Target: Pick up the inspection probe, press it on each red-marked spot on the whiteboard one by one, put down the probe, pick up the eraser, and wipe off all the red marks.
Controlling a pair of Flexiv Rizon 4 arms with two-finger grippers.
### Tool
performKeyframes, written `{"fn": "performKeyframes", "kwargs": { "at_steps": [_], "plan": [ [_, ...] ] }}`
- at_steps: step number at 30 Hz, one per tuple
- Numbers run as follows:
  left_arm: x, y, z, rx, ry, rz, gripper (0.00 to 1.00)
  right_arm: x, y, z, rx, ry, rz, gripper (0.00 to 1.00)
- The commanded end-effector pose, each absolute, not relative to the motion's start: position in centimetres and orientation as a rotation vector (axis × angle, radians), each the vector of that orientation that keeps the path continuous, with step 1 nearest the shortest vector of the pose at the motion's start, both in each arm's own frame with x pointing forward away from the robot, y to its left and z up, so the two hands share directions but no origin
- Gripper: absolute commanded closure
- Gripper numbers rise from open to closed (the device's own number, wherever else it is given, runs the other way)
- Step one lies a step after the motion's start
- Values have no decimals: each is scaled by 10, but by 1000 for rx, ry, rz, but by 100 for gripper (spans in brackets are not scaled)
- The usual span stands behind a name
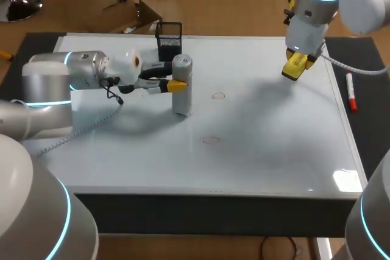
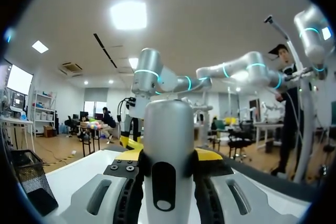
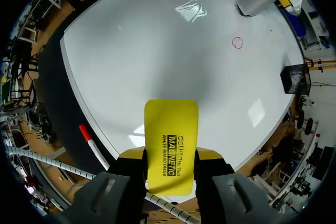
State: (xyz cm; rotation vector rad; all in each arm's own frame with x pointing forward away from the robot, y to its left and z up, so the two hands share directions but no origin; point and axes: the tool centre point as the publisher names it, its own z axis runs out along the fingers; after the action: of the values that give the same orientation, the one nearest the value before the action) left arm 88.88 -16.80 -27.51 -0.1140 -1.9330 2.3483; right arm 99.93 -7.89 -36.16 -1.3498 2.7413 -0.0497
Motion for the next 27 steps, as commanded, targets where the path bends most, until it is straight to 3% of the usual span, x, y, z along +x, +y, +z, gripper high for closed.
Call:
{"fn": "performKeyframes", "kwargs": {
  "at_steps": [1,27],
  "plan": [
    [888,-166,-262,-108,-1943,2362,100,1000,-80,-361,-1353,2741,-53,100],
    [980,-63,-226,271,-2097,2569,100,1000,-80,-361,-1353,2741,-53,100]
  ]
}}
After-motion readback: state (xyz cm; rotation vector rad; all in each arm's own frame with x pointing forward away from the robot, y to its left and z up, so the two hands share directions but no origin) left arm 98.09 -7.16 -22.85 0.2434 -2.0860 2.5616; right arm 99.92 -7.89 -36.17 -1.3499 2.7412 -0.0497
